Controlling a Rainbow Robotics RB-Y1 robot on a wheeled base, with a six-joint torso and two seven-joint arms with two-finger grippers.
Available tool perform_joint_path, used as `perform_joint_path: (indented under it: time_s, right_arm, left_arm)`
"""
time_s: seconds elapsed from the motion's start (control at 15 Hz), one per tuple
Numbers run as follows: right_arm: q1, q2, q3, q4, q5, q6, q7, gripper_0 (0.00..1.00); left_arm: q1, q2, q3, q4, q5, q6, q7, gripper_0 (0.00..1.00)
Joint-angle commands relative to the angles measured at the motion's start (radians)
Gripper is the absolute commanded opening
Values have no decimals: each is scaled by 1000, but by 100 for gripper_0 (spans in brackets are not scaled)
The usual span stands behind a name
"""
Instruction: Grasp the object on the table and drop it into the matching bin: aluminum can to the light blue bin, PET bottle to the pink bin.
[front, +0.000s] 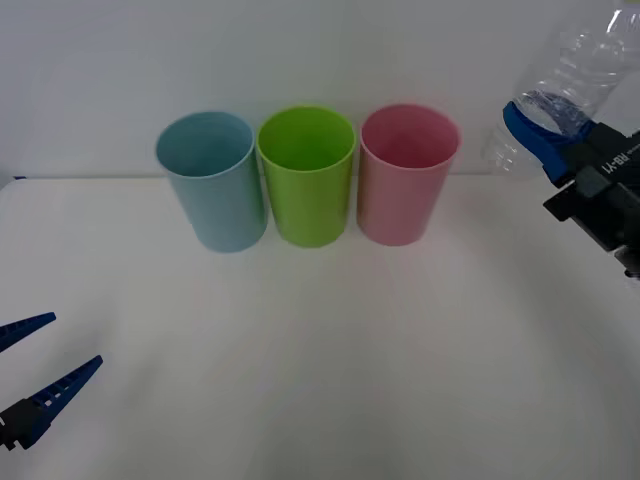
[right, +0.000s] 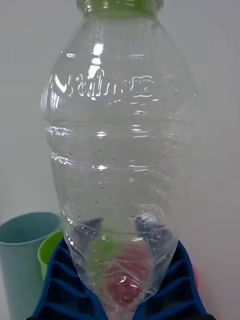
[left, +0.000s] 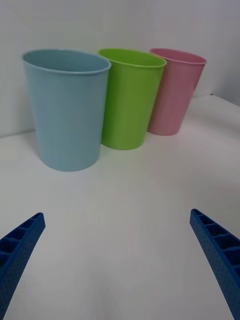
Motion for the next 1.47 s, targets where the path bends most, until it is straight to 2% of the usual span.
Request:
perform_joint_path:
  time_s: [0.07, 0.33, 0.53, 0.73, 1.0, 1.47]
  right_arm:
    - [-137, 37, 60, 117, 97, 33, -21, 0]
    - [-358, 132, 99, 350, 246, 33, -29, 0]
    - [-473, 184, 109, 498, 319, 33, -30, 0]
    - [-541, 192, 140, 620, 341, 54, -29, 0]
    - [-573, 192, 182, 712, 364, 85, -30, 0]
    - [-607, 208, 218, 797, 385, 126, -26, 0]
  left_arm:
    - [0, 0, 0, 0, 0, 0, 0, 100]
    - [0, 0, 0, 0, 0, 0, 0, 100]
    - [0, 0, 0, 0, 0, 0, 0, 100]
    - [0, 0, 0, 0, 0, 0, 0, 100]
    - [0, 0, 0, 0, 0, 0, 0, 100]
    - [0, 0, 0, 0, 0, 0, 0, 100]
